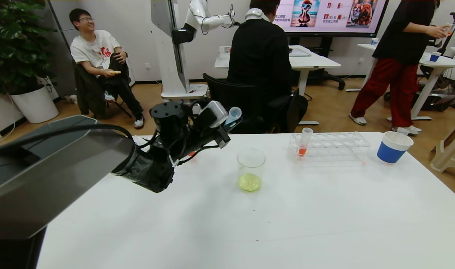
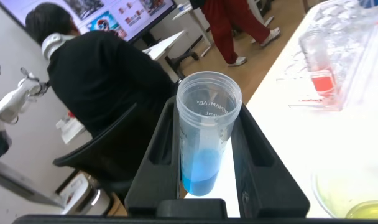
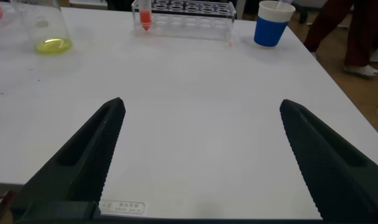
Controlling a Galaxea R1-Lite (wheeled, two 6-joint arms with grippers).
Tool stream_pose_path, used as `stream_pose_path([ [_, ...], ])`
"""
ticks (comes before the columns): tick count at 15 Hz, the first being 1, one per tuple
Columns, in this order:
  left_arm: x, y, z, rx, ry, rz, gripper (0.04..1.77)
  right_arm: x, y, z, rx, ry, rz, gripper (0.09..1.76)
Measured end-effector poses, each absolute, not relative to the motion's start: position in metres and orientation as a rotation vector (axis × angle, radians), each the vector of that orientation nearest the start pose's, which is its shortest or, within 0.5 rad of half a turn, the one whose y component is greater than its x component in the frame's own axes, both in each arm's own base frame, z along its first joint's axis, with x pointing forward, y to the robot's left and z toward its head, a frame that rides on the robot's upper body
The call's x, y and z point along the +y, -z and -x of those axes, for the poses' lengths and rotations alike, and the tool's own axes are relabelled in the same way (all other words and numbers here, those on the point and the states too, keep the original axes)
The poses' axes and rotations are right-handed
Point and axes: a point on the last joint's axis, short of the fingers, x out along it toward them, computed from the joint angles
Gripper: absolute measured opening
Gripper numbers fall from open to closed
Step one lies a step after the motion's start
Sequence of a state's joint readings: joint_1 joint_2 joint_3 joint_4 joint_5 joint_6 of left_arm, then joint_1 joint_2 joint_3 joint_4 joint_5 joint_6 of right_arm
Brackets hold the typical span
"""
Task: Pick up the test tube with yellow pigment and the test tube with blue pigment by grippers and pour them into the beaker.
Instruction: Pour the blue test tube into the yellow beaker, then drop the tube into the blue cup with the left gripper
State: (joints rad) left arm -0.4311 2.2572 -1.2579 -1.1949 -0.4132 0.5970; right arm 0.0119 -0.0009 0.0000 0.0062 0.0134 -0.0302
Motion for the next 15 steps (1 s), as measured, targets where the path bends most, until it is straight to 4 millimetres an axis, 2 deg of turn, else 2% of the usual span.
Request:
stream_pose_path([
  [4, -0.205, -0.125, -0.412, -0.556, 0.841, -0.69, 0.5, 0.0, -0.075, 0.023, 0.005, -0.025, 0.03, 1.74],
  [10, -0.212, -0.125, -0.43, -0.758, 0.867, -0.868, 0.5, 0.0, -0.075, 0.023, 0.005, -0.025, 0.03, 1.74],
  [15, -0.217, -0.119, -0.43, -0.867, 0.886, -0.997, 0.5, 0.0, -0.075, 0.023, 0.005, -0.025, 0.03, 1.74],
])
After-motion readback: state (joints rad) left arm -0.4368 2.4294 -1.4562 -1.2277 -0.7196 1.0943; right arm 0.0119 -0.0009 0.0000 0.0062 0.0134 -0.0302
